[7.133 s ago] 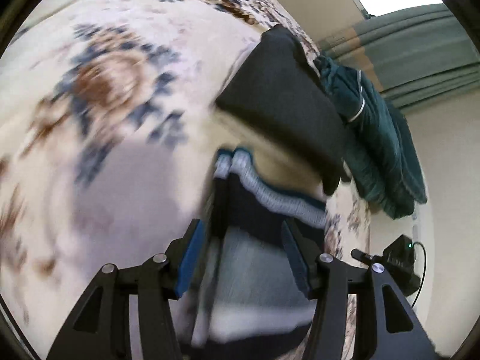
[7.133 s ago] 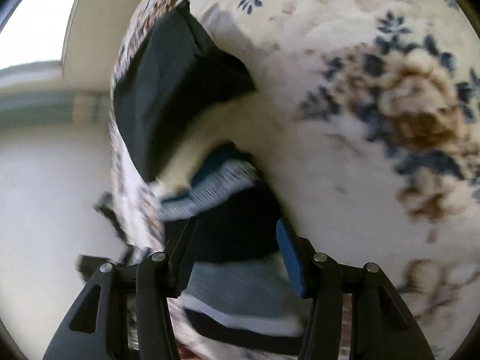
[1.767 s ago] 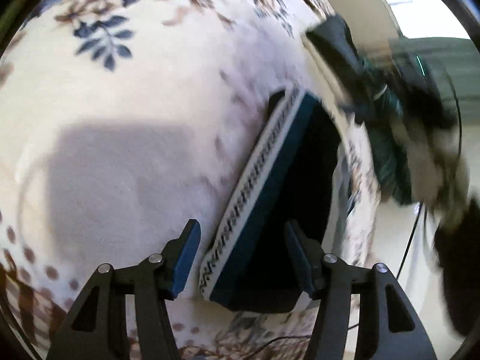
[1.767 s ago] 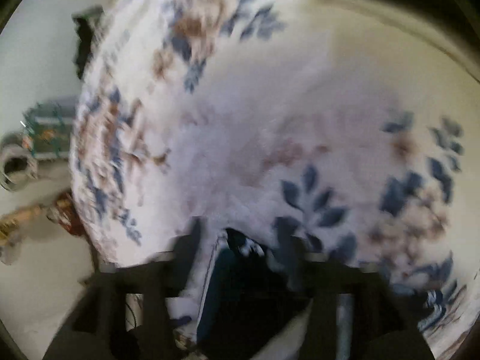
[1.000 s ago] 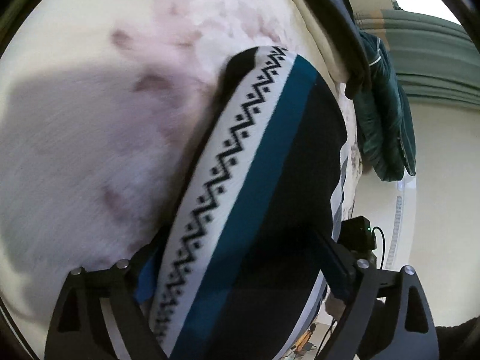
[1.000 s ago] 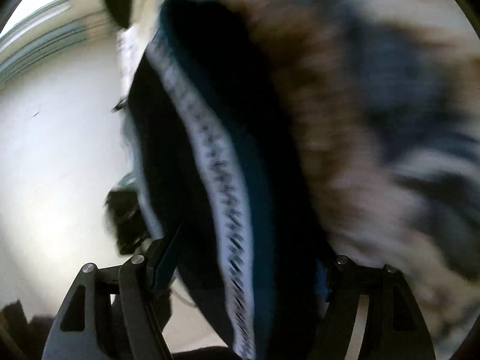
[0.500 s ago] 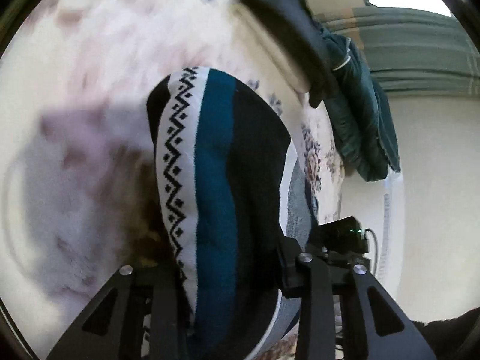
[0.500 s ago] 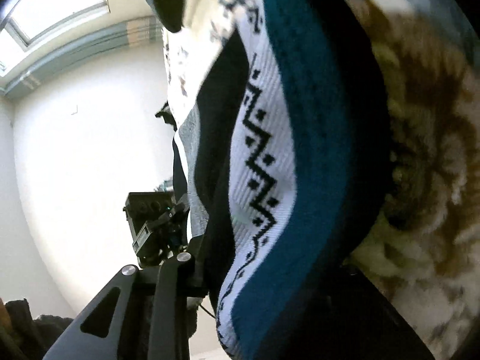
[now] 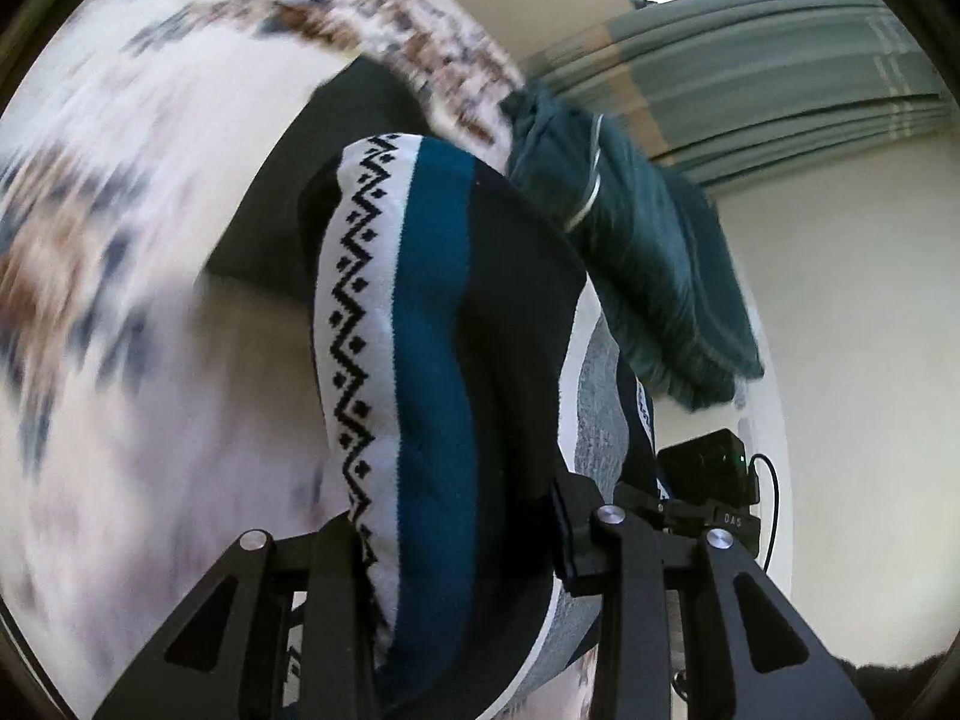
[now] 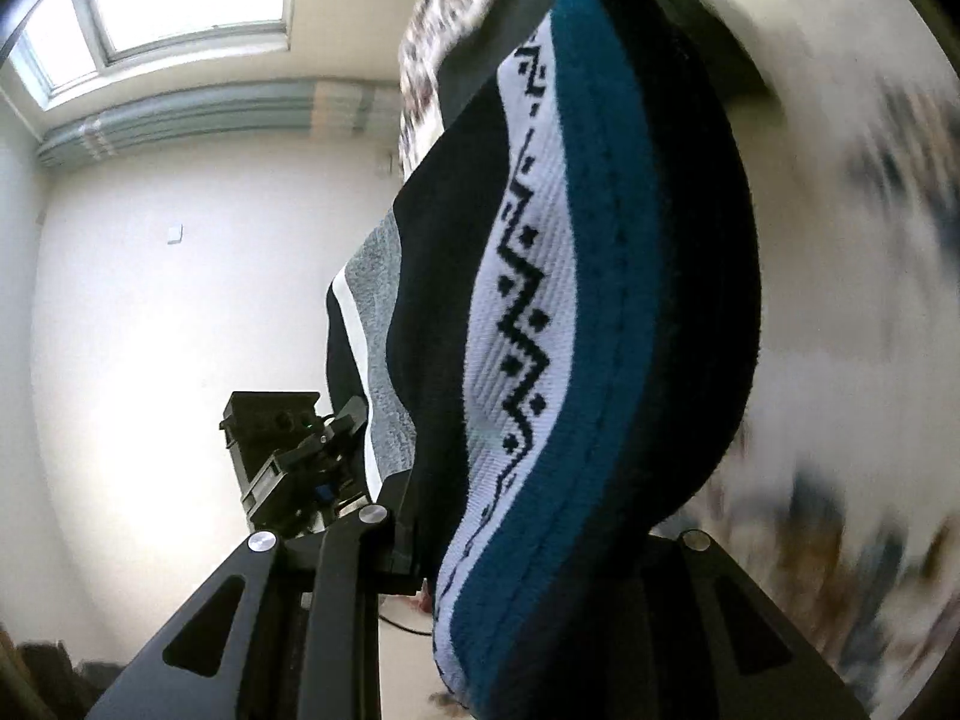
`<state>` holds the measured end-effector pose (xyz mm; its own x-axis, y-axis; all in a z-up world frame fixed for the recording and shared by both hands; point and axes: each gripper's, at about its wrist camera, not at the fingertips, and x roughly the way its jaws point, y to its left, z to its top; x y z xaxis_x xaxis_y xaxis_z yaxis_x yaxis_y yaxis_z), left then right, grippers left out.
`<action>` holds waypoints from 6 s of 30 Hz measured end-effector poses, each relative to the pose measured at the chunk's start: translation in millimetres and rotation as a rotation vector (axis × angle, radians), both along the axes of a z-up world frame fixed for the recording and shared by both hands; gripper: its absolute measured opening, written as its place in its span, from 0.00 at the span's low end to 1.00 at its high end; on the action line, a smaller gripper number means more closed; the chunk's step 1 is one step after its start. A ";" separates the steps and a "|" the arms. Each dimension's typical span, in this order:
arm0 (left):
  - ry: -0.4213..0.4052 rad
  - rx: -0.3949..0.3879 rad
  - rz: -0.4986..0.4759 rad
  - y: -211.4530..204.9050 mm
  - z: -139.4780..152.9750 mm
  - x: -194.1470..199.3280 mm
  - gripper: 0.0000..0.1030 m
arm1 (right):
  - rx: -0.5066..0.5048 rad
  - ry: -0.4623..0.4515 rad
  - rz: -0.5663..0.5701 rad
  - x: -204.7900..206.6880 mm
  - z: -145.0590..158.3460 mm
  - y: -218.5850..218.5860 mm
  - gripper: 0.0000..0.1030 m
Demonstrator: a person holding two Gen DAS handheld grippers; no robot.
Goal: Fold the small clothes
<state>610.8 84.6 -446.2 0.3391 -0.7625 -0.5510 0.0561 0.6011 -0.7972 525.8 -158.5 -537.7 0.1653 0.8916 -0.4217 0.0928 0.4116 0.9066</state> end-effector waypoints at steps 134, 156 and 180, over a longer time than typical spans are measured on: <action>-0.581 0.852 0.378 -72.3 437.4 -370.9 1.00 | -1.184 -0.749 -0.419 -403.8 646.5 -2.6 1.00; -0.604 0.851 0.386 -80.7 444.0 -376.7 1.00 | -1.183 -0.751 -0.428 -402.9 646.3 7.6 1.00; -0.617 0.847 0.393 -82.8 447.2 -381.8 1.00 | -1.184 -0.751 -0.444 -410.2 645.2 10.9 1.00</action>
<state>229.0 1.8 1.0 0.8683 -0.0007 -0.4960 -0.0123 0.9997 -0.0230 115.6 -147.6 107.5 0.8327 -0.0865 -0.5469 0.0767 0.9962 -0.0407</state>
